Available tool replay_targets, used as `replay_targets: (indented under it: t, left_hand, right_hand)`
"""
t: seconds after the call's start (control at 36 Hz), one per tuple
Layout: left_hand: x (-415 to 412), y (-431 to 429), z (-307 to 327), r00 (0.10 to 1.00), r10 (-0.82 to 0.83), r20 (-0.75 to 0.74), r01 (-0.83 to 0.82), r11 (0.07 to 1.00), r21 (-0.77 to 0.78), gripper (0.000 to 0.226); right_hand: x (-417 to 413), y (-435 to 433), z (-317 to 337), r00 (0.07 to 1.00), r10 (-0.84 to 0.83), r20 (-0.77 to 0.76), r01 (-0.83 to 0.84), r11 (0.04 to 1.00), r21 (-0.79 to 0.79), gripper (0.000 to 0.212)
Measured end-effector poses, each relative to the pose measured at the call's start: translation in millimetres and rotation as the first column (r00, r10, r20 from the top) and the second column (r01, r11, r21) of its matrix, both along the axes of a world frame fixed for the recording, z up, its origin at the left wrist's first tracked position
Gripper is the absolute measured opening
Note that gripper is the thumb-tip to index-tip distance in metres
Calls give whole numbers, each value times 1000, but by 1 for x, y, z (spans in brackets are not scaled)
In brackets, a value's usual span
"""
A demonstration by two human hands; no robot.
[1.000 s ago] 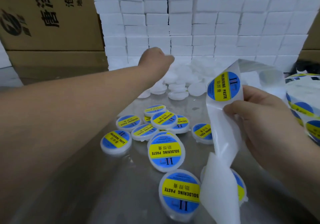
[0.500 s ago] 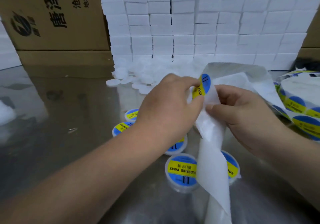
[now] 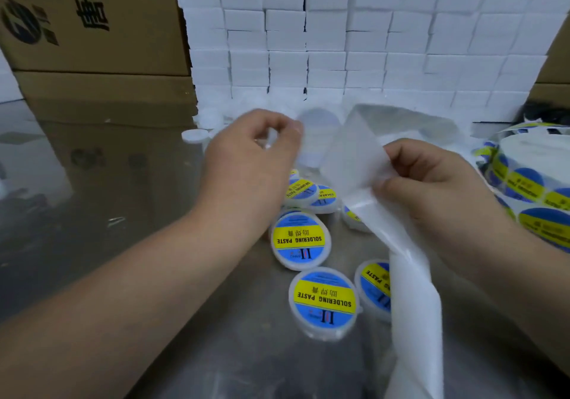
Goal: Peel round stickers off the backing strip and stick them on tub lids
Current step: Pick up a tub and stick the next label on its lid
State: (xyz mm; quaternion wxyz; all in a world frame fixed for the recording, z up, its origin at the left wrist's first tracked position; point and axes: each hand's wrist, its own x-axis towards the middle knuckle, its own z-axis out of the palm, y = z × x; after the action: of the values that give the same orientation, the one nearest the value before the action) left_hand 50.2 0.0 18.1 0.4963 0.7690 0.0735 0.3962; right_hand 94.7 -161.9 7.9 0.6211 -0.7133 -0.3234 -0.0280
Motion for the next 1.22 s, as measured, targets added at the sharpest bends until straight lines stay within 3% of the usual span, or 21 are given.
replay_targets:
  t: [0.08, 0.22, 0.33, 0.44, 0.61, 0.75, 1.0, 1.08, 1.17, 1.22]
  left_hand:
    - [3, 8, 2, 1000, 28, 7, -27, 990, -140, 23]
    - [3, 5, -2, 999, 32, 6, -32, 999, -3, 26]
    - [-1, 0, -7, 998, 60, 3, -59, 976, 209, 21]
    - [-3, -1, -7, 998, 60, 31, -66, 958, 279, 23]
    - [-5, -1, -7, 997, 48, 53, -65, 921, 383, 33]
    - [-7, 0, -5, 995, 27, 99, -71, 875, 478, 36]
    - [0, 2, -9, 997, 73, -10, -58, 859, 509, 37]
    - [7, 8, -10, 994, 107, -37, -85, 918, 387, 24]
    - [11, 11, -6, 999, 24, -33, -23, 999, 27, 10]
    - [11, 6, -4, 991, -129, 40, 134, 967, -215, 17]
  right_hand:
    - [1, 0, 0, 998, -46, -49, 49, 997, 64, 45]
    - [-3, -1, 4, 967, -227, 118, 220, 973, 71, 67]
    - [-8, -2, 4, 964, -237, 123, 231, 971, 60, 54]
    - [-13, 2, 3, 979, -170, 111, 176, 983, -44, 48]
    - [-11, 2, 8, 992, -8, -123, 25, 989, 145, 19]
    - [-8, 2, 10, 977, -55, -205, 95, 977, 191, 27]
    - [-3, 5, 3, 968, -218, -122, 228, 970, 82, 30]
    - [2, -1, 8, 947, -309, -91, 319, 936, 146, 33]
    - [4, -5, 13, 949, -311, -60, 316, 929, 192, 31]
    - [1, -3, 12, 972, -223, -68, 232, 956, 179, 31]
